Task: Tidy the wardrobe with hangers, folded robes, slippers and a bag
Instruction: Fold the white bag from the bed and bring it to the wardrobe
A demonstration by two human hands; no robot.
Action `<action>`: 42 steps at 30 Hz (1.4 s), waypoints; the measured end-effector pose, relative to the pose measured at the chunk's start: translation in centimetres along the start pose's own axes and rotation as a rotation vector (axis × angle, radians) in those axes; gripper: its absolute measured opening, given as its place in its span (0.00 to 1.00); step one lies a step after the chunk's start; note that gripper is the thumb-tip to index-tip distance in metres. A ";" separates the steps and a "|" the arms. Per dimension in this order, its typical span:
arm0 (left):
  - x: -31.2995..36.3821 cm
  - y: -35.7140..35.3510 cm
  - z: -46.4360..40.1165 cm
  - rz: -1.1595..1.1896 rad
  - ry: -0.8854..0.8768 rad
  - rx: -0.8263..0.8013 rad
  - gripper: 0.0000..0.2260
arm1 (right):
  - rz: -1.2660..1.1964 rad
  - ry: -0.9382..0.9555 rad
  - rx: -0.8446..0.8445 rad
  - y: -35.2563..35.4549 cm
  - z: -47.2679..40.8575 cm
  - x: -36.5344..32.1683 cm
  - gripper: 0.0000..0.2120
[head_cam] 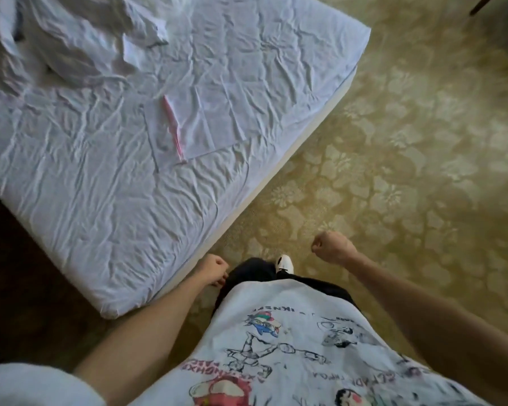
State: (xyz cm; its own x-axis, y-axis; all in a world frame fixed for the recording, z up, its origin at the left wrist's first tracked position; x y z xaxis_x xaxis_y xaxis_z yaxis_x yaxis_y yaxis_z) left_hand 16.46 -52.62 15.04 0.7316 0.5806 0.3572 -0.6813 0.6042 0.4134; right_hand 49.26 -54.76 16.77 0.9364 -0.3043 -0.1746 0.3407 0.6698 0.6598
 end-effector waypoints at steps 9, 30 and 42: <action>4.2 7.4 -6.5 0.108 0.164 0.061 0.11 | 0.093 0.389 0.124 16.2 -14.8 -13.8 0.12; 35.2 21.8 -27.8 0.541 0.100 0.137 0.10 | 0.521 0.349 -0.131 42.4 -45.5 -13.5 0.11; 37.9 19.4 -29.3 0.613 0.458 0.541 0.18 | 0.748 0.725 -0.206 48.6 -58.2 -26.1 0.20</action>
State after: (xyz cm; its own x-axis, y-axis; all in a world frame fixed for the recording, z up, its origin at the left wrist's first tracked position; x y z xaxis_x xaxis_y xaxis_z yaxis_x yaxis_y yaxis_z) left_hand 30.24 -2.88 12.06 0.0896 0.9417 0.3243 -0.7567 -0.1474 0.6370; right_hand 46.30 25.16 10.88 0.7169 0.6634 -0.2143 -0.3987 0.6423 0.6546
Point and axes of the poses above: each hand's wrist, its own z-axis away from the middle knuckle, its own y-axis out of the back of the hand, x = y × z, the point moved 1 cm from there along -z, towards the middle knuckle, and after that the axes turned 8 degrees about z, right-handed, at the moved point
